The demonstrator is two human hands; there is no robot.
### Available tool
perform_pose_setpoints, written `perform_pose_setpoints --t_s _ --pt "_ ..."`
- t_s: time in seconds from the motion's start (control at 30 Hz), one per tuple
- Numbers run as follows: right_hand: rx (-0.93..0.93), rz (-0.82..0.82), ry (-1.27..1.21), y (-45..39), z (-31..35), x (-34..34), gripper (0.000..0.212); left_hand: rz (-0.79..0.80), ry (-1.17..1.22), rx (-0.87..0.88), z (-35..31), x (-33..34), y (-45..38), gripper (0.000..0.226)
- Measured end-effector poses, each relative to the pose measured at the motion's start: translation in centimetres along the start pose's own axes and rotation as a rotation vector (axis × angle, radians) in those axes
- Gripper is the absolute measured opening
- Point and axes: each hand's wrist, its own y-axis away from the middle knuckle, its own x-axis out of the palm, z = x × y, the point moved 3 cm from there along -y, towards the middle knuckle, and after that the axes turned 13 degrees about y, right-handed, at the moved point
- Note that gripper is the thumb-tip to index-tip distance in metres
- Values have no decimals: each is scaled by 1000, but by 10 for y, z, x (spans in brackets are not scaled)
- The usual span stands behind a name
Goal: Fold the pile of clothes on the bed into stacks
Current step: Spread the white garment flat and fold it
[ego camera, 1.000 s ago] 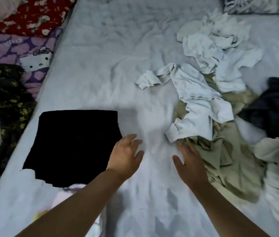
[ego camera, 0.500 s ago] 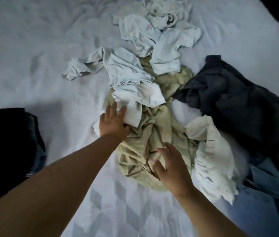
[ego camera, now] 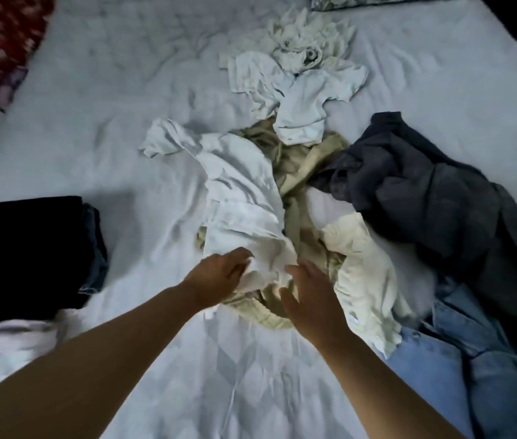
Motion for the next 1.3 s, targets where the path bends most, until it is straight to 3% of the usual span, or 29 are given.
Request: perform_pose_setpoints --t_s 0.1,0.2,0.27,0.33,0.43,0.5,0.67,0.73,0.83,0.93,1.0,1.13,1.2,1.27,1.3 --pt "-43 30 17 8 16 -3 44 131 12 -45 3 25 50 25" --pt "-63 135 63 22 31 17 51 426 -55 -124 11 53 96 30" --pt "-104 192 99 32 36 40 46 568 -55 -181 24 63 117 33" --pt "-130 258 139 38 40 59 39 467 -30 -217 40 58 125 29" --pt "-124 336 217 43 43 81 48 19 130 -295 71 42 124 18" --pt "-101 303 222 44 43 92 54 -154 149 -349 87 37 117 20" --pt "191 73 -8 21 20 94 68 -273 164 -343 110 40 77 40" --pt "290 56 -119 1 12 92 52 -297 159 -280 109 41 60 45" --pt "422 146 -289 -19 6 93 47 -309 166 -259 99 44 42 52" --pt "437 249 -428 -19 18 90 13 -312 122 -256 83 40 38 60" --pt "349 286 -435 -14 33 85 24 -329 44 -156 68 28 38 61" --pt "-37 224 -285 -1 68 53 51 -245 -150 289 38 -6 30 70" --pt "-212 201 -115 11 88 32 40 -146 -344 444 25 -21 27 70" --pt "-325 188 -30 26 102 18 14 -31 -578 527 13 -37 33 51" --pt "-353 195 -21 34 106 14 12 27 -687 545 7 -45 39 42"
